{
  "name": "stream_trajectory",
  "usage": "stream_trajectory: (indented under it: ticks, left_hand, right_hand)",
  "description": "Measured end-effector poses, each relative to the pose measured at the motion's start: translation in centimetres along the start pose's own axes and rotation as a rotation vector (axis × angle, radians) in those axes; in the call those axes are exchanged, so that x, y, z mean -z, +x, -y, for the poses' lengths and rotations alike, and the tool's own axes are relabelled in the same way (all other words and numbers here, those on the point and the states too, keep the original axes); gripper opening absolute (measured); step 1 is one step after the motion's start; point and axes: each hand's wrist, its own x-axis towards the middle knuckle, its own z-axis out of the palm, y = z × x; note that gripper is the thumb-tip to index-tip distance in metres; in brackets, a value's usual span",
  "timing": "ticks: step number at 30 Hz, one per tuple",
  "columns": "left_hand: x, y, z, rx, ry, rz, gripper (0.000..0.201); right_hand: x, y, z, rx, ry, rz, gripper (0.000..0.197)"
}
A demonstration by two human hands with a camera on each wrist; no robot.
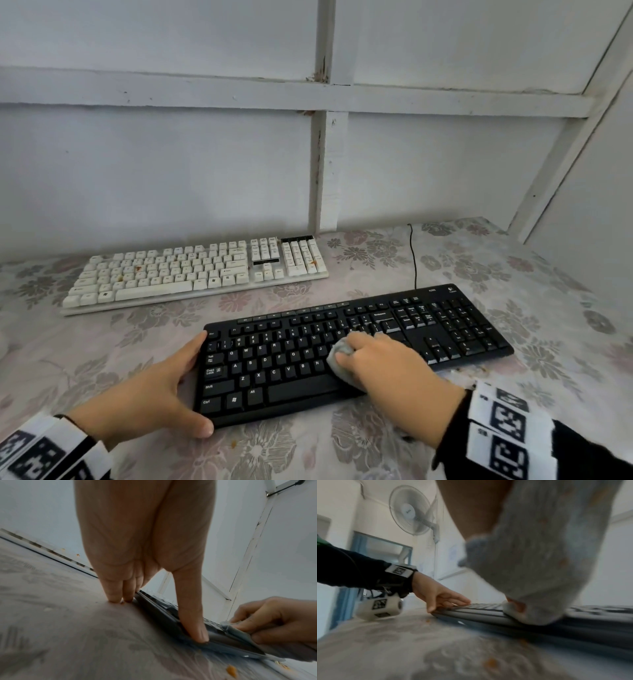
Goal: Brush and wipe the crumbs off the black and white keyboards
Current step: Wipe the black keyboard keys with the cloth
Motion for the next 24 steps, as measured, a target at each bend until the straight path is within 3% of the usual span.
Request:
stream_trajectory:
  ticks: [3,7,10,14,17,21,24]
  left_hand:
    - [0.0,0.1,0.2,-0.018,-0.019,0.004,0.133]
    - [0.0,0.3,0.5,-0.018,-0.02,0.003,0.134]
    - [0.0,0.4,0.5,0.0,-0.021,-0.004,0.134]
    - [0.0,0.5,0.5,-0.006,-0.02,-0.006,0.133]
    - [0.2,0.4,0.8,-0.025,0.007,-0.017,0.14]
    - [0.3,0.5,0.9,-0.028,-0.01,-0.014,0.144]
    - [0.2,0.6,1.0,-0.031,-0.023,-0.009,0.145]
  right_hand:
    - [-1.3,-1.5,-2.3,-0.033,-0.002,0.005,0.028]
    - [-2.4,-3.1,-5.9,-0.144,-0.021,-0.068,0.005]
    - [-2.5,-4.0,-8.6,-0.221,-0.002,-0.045,0.02]
    - [-1.6,-4.6,-11.4,-0.352,-0.062,-0.006,0.022]
    - [-0.5,-4.1,-10.8,-0.334,-0.06,-0.036,0.021]
    - [0.1,-3.4,-7.4,-0.152,0.053,0.0,0.026]
    - [-1.2,-3.3,-7.2,-0.163,0.056,0.048,0.02]
